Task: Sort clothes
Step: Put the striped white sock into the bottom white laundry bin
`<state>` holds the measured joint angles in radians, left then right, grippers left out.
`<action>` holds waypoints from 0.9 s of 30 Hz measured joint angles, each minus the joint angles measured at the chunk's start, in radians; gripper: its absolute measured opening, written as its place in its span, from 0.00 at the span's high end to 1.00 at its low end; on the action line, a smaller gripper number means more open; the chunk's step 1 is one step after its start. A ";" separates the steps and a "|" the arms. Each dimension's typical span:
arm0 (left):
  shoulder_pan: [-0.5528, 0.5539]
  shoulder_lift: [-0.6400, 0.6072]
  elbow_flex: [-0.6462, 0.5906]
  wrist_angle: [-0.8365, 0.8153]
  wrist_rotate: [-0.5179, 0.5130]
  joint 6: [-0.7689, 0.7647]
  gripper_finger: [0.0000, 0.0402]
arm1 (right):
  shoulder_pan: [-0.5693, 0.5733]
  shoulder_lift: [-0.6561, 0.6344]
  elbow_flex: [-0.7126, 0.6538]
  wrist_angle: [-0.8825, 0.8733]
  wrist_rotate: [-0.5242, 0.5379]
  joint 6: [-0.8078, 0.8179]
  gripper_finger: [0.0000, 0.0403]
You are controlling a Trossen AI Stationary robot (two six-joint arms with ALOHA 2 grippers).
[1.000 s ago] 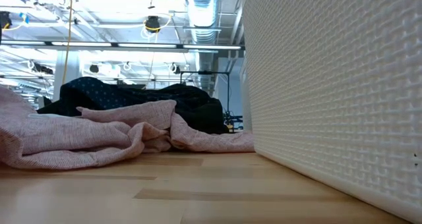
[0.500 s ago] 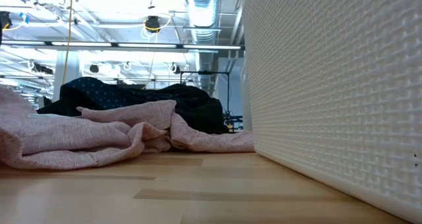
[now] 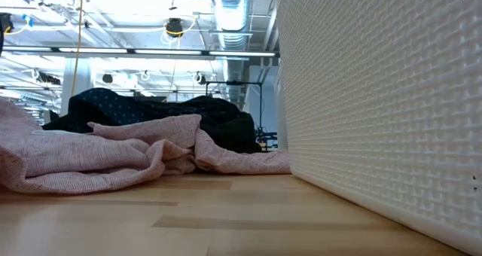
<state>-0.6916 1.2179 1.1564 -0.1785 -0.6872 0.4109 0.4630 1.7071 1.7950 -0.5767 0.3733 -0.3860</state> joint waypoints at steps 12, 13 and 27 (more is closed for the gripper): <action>-0.028 -0.028 0.000 -0.309 -0.020 -0.283 0.58 | 0.095 -0.125 0.000 -0.251 0.000 0.177 1.00; -0.028 -0.028 0.000 -0.346 -0.014 -0.321 0.58 | 0.103 -0.133 0.000 -0.274 0.000 0.199 1.00; -0.029 0.008 0.000 -0.650 0.127 -0.725 0.55 | 0.208 -0.197 0.000 -0.508 0.000 0.444 1.00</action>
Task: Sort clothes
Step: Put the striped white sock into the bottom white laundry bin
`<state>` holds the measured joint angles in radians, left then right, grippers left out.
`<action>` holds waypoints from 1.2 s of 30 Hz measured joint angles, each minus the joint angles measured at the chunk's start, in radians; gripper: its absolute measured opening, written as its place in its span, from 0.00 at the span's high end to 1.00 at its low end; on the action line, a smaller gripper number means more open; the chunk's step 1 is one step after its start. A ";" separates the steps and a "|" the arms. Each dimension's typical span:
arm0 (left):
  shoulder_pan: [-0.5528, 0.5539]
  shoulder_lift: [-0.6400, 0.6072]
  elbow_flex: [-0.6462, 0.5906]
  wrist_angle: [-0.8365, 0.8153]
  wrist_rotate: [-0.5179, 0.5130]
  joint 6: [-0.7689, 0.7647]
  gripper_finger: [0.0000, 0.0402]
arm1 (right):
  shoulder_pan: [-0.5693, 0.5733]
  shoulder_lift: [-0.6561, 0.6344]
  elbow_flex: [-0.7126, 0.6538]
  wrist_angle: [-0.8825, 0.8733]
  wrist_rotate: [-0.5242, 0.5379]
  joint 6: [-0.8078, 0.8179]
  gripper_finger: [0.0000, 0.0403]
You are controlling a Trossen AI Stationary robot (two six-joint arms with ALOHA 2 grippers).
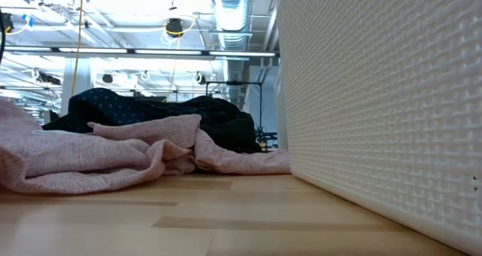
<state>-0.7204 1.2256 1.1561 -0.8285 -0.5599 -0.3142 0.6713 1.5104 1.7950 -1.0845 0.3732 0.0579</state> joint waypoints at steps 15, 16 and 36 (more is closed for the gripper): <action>-0.046 0.139 0.000 -0.135 0.155 -0.259 0.50 | 0.110 -0.019 0.000 -0.261 -0.004 0.349 1.00; -0.050 0.151 0.000 -0.140 0.161 -0.264 0.50 | 0.119 -0.019 0.000 -0.278 -0.004 0.372 1.00; -0.109 0.199 -0.256 0.008 0.255 -0.478 0.50 | 0.248 -0.019 0.000 -0.470 -0.008 0.726 1.00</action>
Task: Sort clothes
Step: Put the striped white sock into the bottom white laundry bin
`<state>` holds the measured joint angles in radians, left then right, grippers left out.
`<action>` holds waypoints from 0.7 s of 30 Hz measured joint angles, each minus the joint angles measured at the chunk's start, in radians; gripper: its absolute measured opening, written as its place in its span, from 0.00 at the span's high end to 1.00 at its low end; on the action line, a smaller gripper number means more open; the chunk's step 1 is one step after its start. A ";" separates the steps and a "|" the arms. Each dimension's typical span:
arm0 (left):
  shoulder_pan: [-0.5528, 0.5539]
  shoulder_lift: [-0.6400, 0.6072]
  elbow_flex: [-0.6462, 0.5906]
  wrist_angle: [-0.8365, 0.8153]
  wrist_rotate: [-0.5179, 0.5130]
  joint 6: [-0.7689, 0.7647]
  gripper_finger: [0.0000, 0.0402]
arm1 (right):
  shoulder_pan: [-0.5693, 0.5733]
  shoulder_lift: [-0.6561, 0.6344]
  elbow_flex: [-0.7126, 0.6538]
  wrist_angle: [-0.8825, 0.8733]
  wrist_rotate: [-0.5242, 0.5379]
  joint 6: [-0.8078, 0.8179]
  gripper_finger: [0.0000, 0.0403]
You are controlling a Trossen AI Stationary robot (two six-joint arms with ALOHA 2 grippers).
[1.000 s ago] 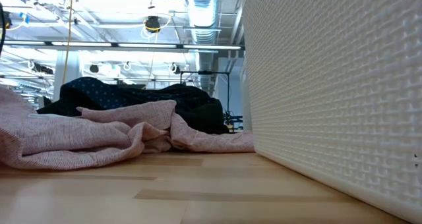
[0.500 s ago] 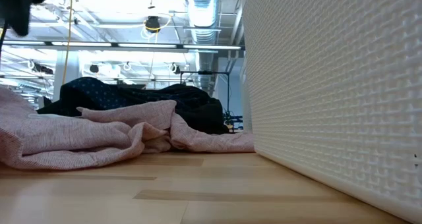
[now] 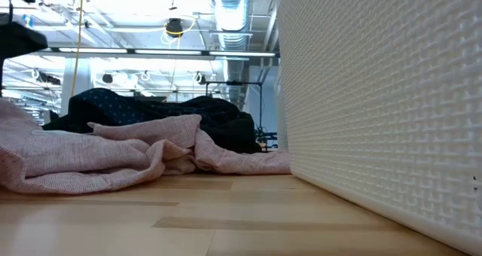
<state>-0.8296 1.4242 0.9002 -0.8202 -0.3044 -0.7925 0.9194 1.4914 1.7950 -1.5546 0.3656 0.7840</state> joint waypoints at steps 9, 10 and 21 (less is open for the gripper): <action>-0.014 0.000 -0.075 0.090 0.038 -0.047 0.50 | 0.023 0.001 0.000 -0.017 -0.007 0.061 1.00; -0.015 0.000 -0.082 0.100 0.038 -0.052 0.50 | 0.023 0.001 0.000 -0.017 -0.008 0.066 1.00; -0.015 0.000 -0.162 0.193 0.021 -0.082 0.50 | 0.015 0.001 -0.108 -0.017 -0.119 0.113 1.00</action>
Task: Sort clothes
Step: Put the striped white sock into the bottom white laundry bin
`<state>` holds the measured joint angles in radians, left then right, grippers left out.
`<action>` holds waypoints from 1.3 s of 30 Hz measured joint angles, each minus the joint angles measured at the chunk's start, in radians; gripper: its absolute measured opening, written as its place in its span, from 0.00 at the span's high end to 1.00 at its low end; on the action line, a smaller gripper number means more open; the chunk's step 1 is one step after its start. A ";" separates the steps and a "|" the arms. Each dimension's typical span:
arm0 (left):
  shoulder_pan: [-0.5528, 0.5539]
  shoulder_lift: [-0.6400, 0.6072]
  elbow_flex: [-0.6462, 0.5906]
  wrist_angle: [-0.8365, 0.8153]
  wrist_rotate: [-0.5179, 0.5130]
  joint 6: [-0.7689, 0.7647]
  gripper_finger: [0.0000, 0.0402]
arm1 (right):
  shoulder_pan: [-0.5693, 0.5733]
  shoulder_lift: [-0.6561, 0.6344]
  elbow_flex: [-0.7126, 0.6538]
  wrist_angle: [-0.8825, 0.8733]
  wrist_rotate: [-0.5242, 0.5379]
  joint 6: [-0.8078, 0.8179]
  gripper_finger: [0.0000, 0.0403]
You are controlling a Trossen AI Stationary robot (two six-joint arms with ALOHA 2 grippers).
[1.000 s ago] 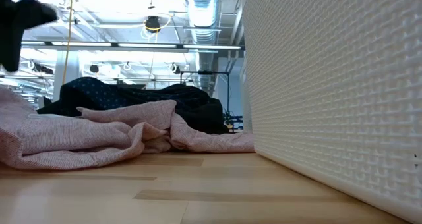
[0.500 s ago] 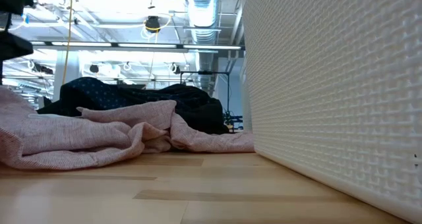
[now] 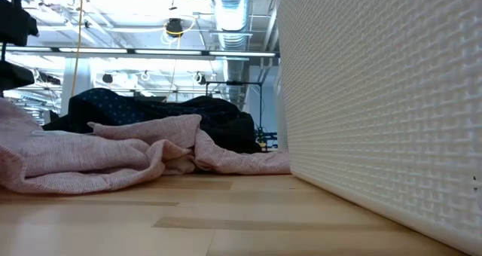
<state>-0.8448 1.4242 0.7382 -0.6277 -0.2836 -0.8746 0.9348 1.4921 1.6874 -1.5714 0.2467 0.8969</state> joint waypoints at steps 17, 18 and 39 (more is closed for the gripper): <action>0.000 0.000 -0.006 -0.009 -0.041 0.062 0.80 | -0.006 0.000 -0.134 0.039 -0.015 0.083 0.92; 0.000 0.000 -0.006 -0.008 -0.042 0.069 0.84 | -0.006 0.000 -0.137 0.045 -0.015 0.087 0.91; 0.002 -0.004 0.057 0.042 -0.066 0.208 1.00 | -0.009 0.000 -0.140 0.068 0.082 0.114 0.60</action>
<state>-0.8429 1.4199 0.7954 -0.5855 -0.3499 -0.6668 0.9257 1.4918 1.5478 -1.5037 0.3290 1.0107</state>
